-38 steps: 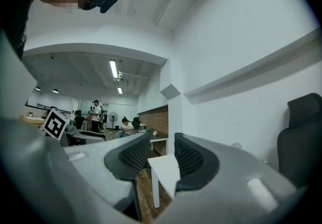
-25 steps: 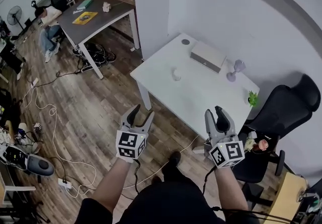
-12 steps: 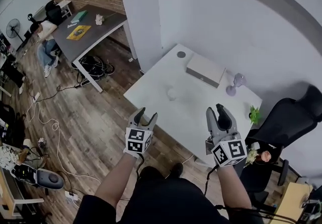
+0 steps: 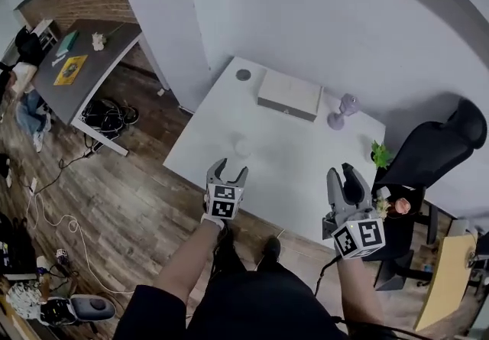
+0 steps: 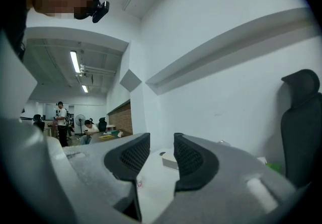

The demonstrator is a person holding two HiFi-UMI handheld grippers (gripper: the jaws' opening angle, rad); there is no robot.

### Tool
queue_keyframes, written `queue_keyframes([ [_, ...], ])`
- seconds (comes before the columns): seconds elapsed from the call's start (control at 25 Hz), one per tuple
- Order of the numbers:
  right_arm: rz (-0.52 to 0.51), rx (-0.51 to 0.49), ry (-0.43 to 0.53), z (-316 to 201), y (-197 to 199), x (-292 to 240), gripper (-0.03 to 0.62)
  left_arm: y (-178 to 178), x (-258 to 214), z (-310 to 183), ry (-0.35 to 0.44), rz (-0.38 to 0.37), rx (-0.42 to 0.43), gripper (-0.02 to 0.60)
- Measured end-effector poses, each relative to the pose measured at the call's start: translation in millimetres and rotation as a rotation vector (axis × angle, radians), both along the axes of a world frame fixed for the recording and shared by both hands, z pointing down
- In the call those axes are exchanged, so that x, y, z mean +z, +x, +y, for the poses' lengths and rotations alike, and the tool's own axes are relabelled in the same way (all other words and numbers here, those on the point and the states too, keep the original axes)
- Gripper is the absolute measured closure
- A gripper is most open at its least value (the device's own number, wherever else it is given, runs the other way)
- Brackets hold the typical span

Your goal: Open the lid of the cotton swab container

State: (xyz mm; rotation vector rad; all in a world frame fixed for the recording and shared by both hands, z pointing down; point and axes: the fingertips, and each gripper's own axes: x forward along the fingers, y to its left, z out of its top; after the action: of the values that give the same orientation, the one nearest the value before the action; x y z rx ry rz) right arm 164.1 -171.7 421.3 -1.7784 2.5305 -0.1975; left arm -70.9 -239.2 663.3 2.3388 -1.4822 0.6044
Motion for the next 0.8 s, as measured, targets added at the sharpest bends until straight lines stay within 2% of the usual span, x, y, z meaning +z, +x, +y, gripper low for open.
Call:
queue_keyframes([
  [0.16,0.022,0.084,-0.032,-5.7,-0.6,5.8,0.451,10.2,32.5,-28.1,-0.053,-0.027,0.087,0.291],
  [0.32,0.026,0.140,-0.053,-7.3,-3.1,13.2,0.451,15.1,52.5,-45.5,-0.096,-0.046,0.123,0.290],
  [0.48,0.033,0.181,-0.061,-3.4,-0.3,18.9,0.451,18.4,67.9,-56.1,-0.129,-0.039,0.105,0.290],
  [0.8,0.039,0.230,-0.074,0.0,16.4,25.0,0.451,29.2,76.3,-73.1,-0.127,-0.047,0.070,0.291],
])
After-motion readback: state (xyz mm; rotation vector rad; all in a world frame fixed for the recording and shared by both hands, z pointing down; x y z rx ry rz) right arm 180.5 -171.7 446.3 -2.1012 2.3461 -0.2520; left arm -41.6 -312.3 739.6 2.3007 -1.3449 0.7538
